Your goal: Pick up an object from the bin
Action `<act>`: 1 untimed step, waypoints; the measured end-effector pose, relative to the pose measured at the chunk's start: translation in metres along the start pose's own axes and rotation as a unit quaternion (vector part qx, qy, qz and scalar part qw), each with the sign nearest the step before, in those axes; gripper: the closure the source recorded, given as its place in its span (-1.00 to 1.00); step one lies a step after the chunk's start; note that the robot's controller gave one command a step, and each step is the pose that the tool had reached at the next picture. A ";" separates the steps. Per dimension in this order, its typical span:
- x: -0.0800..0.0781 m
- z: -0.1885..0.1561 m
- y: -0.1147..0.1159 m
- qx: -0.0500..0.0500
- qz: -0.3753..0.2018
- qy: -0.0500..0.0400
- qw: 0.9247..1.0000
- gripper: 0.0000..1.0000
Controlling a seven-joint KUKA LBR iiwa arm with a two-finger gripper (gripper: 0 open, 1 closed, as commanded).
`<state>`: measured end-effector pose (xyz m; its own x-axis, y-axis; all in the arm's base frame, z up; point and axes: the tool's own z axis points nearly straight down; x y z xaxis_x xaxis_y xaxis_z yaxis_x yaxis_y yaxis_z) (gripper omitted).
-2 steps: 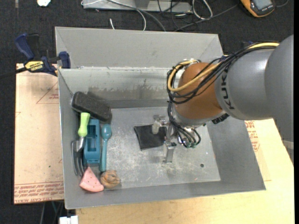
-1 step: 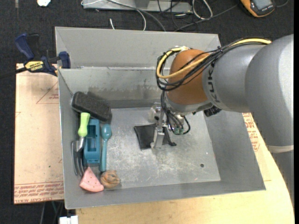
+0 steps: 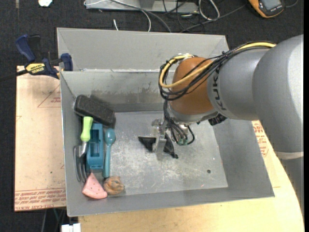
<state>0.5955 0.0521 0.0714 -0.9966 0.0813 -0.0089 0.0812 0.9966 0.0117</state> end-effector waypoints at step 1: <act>0.000 0.000 0.000 0.000 0.000 0.000 1.000 1.00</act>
Offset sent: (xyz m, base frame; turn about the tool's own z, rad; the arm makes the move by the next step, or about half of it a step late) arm -0.0023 -0.0037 0.1069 0.0480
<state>0.5956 0.0521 0.0714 -0.9966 0.0816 -0.0089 0.0815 0.9966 0.0119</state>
